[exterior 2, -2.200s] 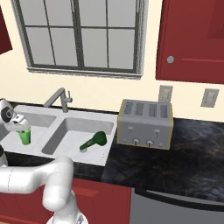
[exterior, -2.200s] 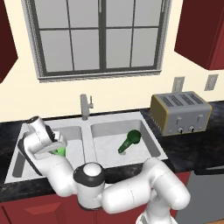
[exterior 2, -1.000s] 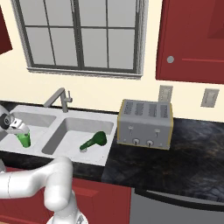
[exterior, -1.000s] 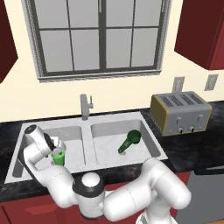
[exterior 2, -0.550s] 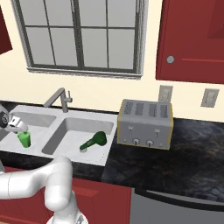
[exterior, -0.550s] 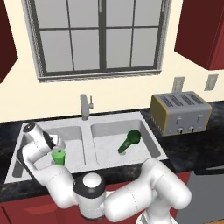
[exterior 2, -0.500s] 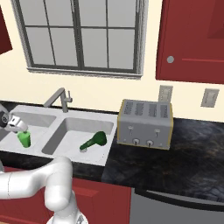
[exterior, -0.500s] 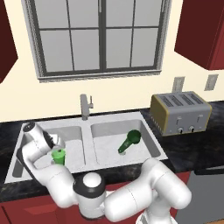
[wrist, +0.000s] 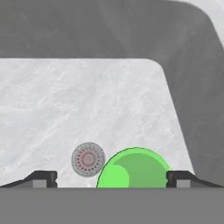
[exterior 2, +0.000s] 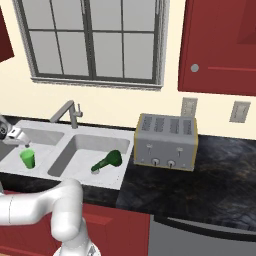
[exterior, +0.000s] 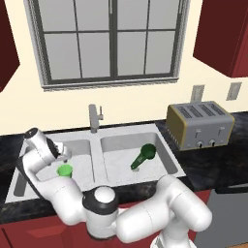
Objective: Move any existing items from the left basin to the right basin for drying. Then move the cup from the counter to the left basin of the sink for washing.
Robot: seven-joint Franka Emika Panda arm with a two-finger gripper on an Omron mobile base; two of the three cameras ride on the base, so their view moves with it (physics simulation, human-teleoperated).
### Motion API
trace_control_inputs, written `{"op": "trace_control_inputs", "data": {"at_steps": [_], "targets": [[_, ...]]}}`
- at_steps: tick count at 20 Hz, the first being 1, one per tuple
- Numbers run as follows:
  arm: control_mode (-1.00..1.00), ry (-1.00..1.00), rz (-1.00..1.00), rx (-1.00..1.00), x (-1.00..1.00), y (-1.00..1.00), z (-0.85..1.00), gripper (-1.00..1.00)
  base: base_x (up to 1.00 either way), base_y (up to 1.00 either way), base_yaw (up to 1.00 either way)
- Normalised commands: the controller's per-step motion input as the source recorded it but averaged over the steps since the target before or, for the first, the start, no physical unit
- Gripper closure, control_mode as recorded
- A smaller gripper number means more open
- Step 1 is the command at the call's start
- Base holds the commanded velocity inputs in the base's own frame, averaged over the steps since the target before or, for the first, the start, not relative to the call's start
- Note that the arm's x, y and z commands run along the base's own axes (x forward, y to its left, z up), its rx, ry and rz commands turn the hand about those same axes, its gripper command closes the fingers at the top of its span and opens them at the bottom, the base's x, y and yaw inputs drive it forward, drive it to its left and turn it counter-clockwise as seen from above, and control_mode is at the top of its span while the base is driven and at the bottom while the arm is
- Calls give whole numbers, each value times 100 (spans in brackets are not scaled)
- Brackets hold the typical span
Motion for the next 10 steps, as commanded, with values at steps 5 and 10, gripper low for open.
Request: {"op": "trace_control_inputs", "data": {"at_steps": [5,10], "targets": [[-100,0,0,0,-9,-1,34,-100,0,0,0],[-100,0,0,0,-30,-18,41,-100,0,0,0]]}}
